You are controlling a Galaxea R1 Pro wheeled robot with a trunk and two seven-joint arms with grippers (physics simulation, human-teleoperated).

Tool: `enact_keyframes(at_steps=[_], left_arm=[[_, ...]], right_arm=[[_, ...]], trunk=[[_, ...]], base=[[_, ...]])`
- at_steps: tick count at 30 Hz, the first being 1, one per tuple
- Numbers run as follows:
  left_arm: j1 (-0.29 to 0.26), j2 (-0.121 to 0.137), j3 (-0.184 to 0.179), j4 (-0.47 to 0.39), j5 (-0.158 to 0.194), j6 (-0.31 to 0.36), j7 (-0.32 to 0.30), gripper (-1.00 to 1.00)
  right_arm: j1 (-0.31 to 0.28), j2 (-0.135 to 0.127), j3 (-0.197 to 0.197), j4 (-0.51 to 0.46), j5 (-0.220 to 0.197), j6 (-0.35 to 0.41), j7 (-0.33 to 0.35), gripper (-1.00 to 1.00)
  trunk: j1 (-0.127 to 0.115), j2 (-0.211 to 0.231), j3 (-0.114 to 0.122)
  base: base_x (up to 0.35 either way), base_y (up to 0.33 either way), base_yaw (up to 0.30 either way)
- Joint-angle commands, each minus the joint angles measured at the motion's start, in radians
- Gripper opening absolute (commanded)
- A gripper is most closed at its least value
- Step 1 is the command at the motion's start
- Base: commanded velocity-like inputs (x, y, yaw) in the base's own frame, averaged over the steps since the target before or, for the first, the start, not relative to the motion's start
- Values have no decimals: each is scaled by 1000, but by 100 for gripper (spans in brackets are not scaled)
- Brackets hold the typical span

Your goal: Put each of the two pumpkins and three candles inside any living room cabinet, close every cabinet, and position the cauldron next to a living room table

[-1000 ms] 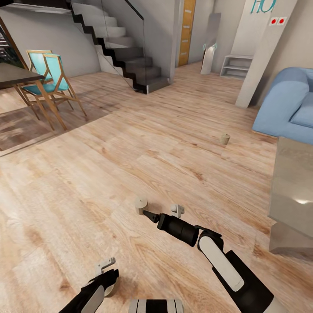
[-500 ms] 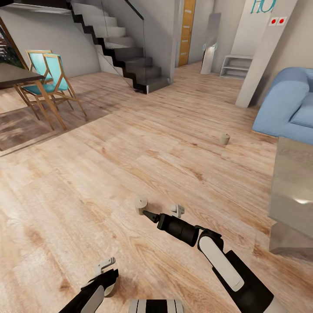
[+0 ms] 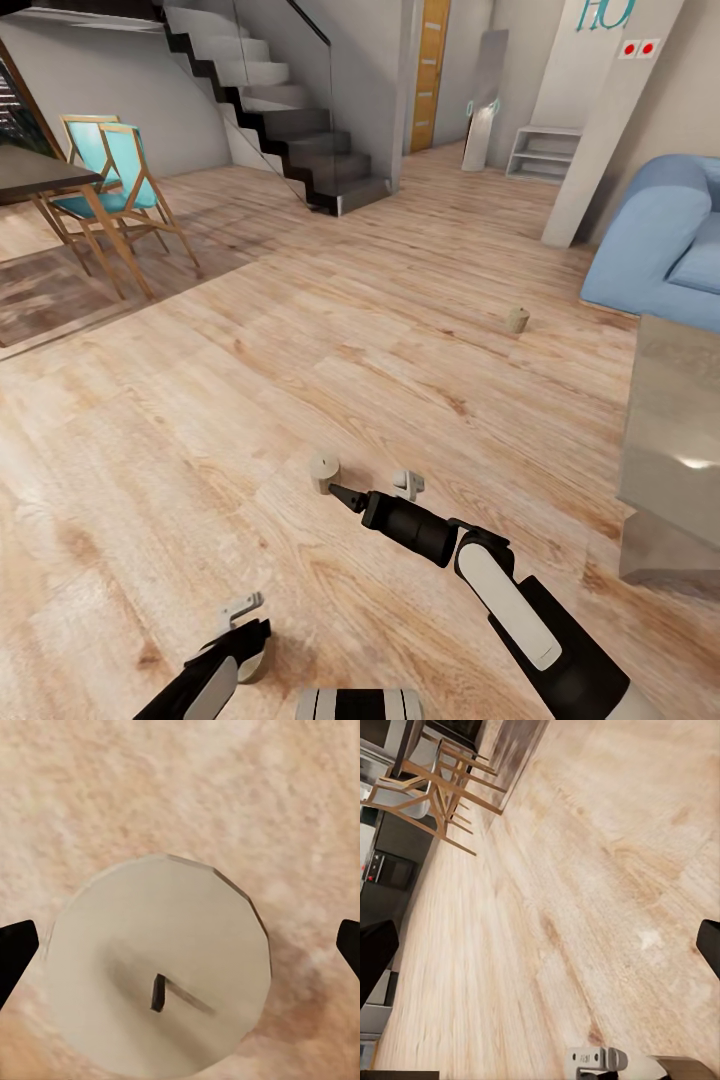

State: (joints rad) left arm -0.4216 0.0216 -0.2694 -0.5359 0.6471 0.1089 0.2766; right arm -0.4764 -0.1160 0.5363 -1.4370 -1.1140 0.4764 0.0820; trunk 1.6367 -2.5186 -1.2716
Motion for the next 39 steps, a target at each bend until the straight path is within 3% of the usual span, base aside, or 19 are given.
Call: enact_keyframes(at_steps=[1, 9, 35, 39], left_arm=[[0, 3, -8, -3, 7, 3, 16, 100], [0, 0, 28, -3, 5, -1, 96, 100], [0, -9, 14, -3, -3, 0, 90, 100], [0, -10, 13, -3, -3, 0, 90, 100]], right_arm=[[-1, -1, 1, 0, -3, 2, 1, 100], [-1, -1, 1, 0, -3, 2, 1, 100], [-1, -1, 1, 0, -3, 2, 1, 100], [-1, -1, 1, 0, -3, 2, 1, 100]], trunk=[[0, 0, -1], [0, 0, -1], [0, 0, -1], [2, -1, -16]], base=[[0, 0, 0], [0, 0, 0], [0, 0, 0], [0, 0, 0]])
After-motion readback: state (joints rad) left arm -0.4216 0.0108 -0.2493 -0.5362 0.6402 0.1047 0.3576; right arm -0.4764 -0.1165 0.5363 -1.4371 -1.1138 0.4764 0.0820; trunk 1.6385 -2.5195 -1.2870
